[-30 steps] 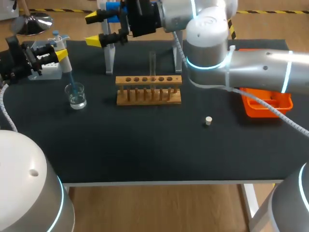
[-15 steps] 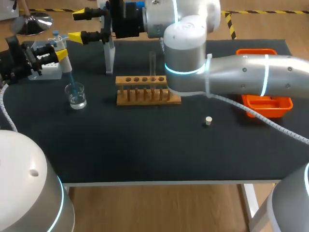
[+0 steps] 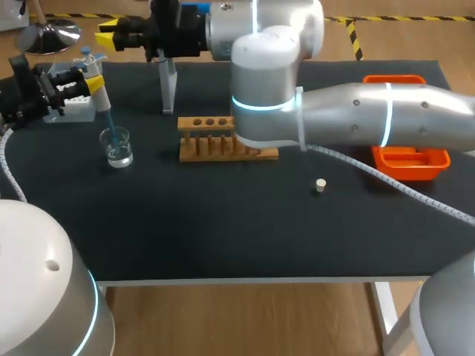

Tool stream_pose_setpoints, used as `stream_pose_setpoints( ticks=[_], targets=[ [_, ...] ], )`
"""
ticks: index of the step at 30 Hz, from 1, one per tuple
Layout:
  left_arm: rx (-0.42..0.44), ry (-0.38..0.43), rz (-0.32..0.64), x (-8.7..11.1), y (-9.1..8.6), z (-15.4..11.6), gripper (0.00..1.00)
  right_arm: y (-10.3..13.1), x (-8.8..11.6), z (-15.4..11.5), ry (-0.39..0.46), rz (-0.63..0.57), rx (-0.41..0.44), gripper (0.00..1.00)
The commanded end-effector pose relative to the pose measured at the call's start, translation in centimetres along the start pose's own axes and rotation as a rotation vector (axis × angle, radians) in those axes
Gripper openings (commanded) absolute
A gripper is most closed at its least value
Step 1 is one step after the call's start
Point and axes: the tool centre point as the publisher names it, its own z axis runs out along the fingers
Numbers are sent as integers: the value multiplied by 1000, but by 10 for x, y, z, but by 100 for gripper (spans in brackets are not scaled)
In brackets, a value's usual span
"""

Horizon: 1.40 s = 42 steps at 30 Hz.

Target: Invert the test tube, pick up the pipette, mount the tip to pipette, aspirate from beaker and dispense into the tube, eject the tip, return the pipette, and cap with the stopper.

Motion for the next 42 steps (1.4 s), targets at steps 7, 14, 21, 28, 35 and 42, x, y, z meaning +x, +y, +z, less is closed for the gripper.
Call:
stream_pose_setpoints(
  ticks=[7, 14, 21, 28, 35, 42],
  targets=[
    [2, 2, 1, 0, 0, -1, 0, -5, -11, 22, -13, -53, 43, 0],
    [2, 2, 1, 0, 0, -1, 0, -8, -16, 32, -10, -57, 48, 0],
    [2, 2, 1, 0, 0, -1, 0, -13, -18, 39, -4, -31, 51, 0],
    [2, 2, 1, 0, 0, -1, 0, -18, -18, 41, -3, -20, 57, 0],
    [2, 2, 1, 0, 0, -1, 0, -21, -14, 41, -1, -8, 59, 0],
    [2, 2, 1, 0, 0, -1, 0, -24, -14, 43, -2, -1, 64, 0]
  ],
)
